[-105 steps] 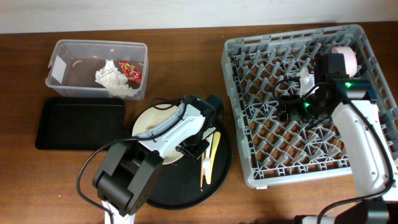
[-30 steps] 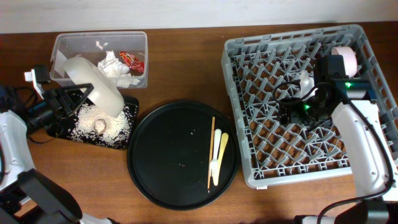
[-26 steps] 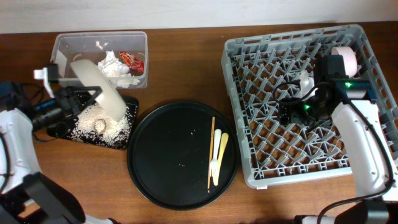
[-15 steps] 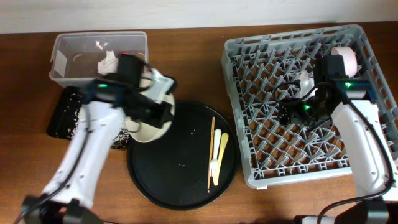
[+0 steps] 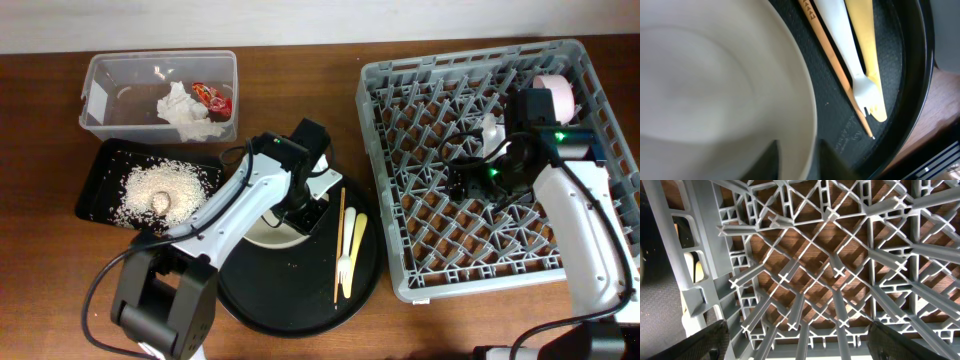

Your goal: Sort waste into correct bins and load items into the dishwasher rack

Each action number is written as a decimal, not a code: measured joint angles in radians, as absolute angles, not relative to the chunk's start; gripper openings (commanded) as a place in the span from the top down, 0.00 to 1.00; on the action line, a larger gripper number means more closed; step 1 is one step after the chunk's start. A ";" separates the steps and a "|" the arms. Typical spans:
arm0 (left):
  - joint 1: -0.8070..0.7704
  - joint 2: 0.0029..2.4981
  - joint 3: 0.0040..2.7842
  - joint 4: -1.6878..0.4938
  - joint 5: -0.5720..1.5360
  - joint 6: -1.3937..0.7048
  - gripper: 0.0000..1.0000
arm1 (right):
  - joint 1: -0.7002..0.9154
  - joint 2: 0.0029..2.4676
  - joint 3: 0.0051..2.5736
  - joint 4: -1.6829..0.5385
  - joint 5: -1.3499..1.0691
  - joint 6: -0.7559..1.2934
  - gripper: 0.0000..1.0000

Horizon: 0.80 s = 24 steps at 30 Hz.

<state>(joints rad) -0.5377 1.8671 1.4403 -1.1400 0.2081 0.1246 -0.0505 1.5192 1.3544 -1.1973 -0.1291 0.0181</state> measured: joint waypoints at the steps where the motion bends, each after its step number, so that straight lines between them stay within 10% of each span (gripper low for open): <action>1: -0.538 1.869 1.440 -1.140 0.208 0.124 0.50 | -0.051 1.519 1.354 -1.197 -0.129 0.019 0.07; 24: 0.186 1.700 1.594 -1.283 0.025 -0.218 0.32 | 0.559 1.988 1.642 -0.957 -0.177 -0.012 0.11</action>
<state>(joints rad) 0.1864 1.7004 1.5936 -1.2827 0.0254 -0.2184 0.5594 1.9884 1.6421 -0.9569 -0.1768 -0.0116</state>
